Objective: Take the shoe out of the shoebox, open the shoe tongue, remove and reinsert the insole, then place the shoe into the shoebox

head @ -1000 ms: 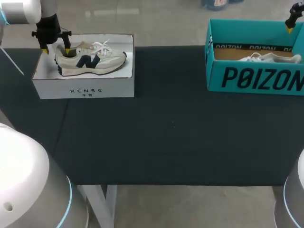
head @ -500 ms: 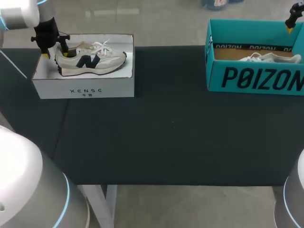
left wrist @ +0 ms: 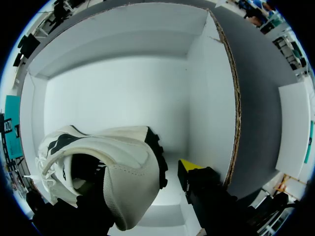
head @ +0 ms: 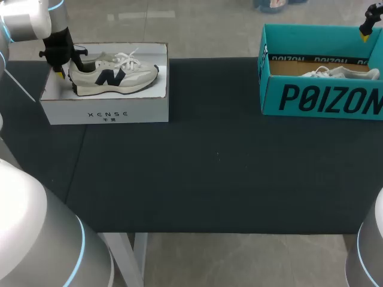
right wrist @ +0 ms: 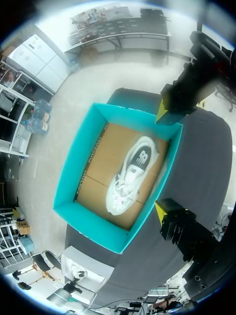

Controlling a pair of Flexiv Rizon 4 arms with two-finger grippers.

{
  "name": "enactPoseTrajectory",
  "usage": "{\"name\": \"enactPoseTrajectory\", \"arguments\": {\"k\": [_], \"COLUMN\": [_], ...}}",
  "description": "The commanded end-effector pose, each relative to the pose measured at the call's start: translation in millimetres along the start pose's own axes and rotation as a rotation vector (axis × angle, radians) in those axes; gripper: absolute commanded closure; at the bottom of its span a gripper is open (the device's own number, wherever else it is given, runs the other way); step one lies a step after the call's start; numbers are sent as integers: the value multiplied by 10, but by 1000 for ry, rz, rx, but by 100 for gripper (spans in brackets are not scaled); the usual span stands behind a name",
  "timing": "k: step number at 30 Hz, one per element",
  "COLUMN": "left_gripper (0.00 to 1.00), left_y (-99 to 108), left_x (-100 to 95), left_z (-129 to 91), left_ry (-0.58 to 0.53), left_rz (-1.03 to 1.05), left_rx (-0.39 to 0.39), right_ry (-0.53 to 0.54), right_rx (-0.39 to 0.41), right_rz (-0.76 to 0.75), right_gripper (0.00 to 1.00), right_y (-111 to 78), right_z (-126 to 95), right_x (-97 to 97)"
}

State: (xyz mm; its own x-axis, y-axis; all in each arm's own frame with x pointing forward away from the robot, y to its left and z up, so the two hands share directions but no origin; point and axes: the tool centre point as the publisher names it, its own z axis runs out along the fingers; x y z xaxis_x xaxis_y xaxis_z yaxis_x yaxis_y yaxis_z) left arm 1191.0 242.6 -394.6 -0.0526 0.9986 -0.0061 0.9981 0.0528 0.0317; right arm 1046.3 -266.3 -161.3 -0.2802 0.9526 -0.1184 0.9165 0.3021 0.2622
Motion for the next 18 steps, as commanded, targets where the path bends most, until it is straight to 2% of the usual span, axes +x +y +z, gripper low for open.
{"name": "enactPoseTrajectory", "arguments": {"k": [1, 8, 11, 14, 18], "left_gripper": [55, 63, 74, 100, 100], "left_y": [87, 76, 92, 108, 98], "left_x": [13, 17, 13, 0, -56], "left_z": [40, 61, 48, -37, -258], "left_ry": [-2, 3, -2, -25, -38], "left_rz": [2, 9, 16, 20, 43], "left_rx": [17, 21, 20, 9, -10], "right_ry": [-1, -1, -1, -1, -1], "right_rx": [0, 0, 0, 0, 0], "right_rz": [1, 1, 1, 1, 1], "right_gripper": [0, 0, 0, 0, 0], "right_y": [-2, -2, -2, -2, -2], "right_z": [-1, -1, -1, -1, -1], "right_x": [2, 2, 2, 2, 2]}}
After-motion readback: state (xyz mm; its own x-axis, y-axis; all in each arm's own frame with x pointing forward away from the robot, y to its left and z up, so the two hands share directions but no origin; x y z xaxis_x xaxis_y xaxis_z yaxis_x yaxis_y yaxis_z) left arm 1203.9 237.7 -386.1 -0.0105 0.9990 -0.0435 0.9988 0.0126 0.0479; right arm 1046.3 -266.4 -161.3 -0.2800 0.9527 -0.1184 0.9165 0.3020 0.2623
